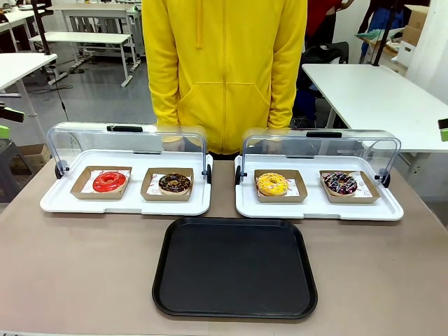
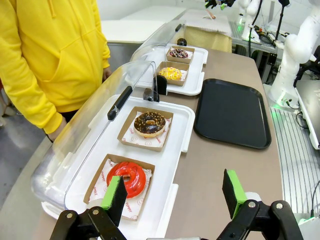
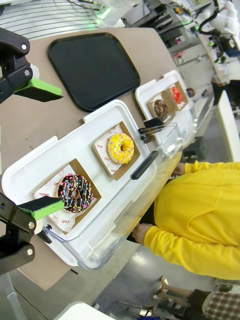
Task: Move the first donut from the left to the tray.
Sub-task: Pick up the Paper togo box containing the Donut indicated by the person and place it on the Handle tray.
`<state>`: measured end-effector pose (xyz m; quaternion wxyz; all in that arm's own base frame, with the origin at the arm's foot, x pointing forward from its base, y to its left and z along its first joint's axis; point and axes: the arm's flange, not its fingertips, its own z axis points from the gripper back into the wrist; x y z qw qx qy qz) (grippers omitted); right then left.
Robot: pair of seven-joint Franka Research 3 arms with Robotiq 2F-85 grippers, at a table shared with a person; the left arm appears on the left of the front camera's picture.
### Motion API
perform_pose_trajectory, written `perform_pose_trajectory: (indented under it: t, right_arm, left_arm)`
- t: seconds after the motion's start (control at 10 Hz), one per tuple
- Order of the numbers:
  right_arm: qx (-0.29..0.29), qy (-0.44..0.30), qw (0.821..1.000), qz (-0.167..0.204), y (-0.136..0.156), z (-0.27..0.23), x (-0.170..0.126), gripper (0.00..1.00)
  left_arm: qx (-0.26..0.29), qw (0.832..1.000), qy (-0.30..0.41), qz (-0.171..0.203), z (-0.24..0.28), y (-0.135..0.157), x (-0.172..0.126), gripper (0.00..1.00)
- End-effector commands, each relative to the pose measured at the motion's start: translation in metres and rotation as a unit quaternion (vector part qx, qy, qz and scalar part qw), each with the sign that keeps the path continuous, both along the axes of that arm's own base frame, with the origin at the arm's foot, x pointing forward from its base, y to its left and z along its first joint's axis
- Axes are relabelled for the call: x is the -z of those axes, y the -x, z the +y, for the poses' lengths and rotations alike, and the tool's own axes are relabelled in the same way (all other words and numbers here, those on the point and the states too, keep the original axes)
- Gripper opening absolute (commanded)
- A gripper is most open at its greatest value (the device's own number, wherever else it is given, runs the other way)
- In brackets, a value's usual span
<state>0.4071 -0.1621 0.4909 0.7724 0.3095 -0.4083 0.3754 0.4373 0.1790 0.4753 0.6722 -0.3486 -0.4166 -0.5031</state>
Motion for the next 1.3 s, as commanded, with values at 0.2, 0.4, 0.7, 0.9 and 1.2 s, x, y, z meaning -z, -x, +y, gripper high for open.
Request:
perform_pose_trajectory:
  t: [0.2, 0.4, 0.7, 0.9, 1.2]
  right_arm:
    - [-0.003, -0.007, 1.0, -0.011, -0.0015, 0.0007, -0.0008, 1.0]
    - [-0.003, -0.007, 1.0, -0.011, -0.0015, 0.0007, -0.0008, 1.0]
    - [-0.003, -0.007, 1.0, -0.011, -0.0015, 0.0007, -0.0008, 1.0]
    - [-0.003, -0.007, 1.0, -0.011, -0.0015, 0.0007, -0.0008, 1.0]
    - [-0.003, -0.007, 1.0, -0.011, -0.0015, 0.0007, -0.0008, 1.0]
  left_arm:
    - [0.004, 1.0, 0.007, -0.002, -0.0005, 0.0011, 0.0001, 1.0]
    - [0.004, 1.0, 0.007, -0.002, -0.0005, 0.0011, 0.0001, 1.0]
    - [0.004, 1.0, 0.007, -0.002, -0.0005, 0.0011, 0.0001, 1.0]
    - [0.004, 1.0, 0.007, -0.002, -0.0005, 0.0011, 0.0001, 1.0]
    - [0.004, 1.0, 0.007, -0.002, -0.0005, 0.0011, 0.0001, 1.0]
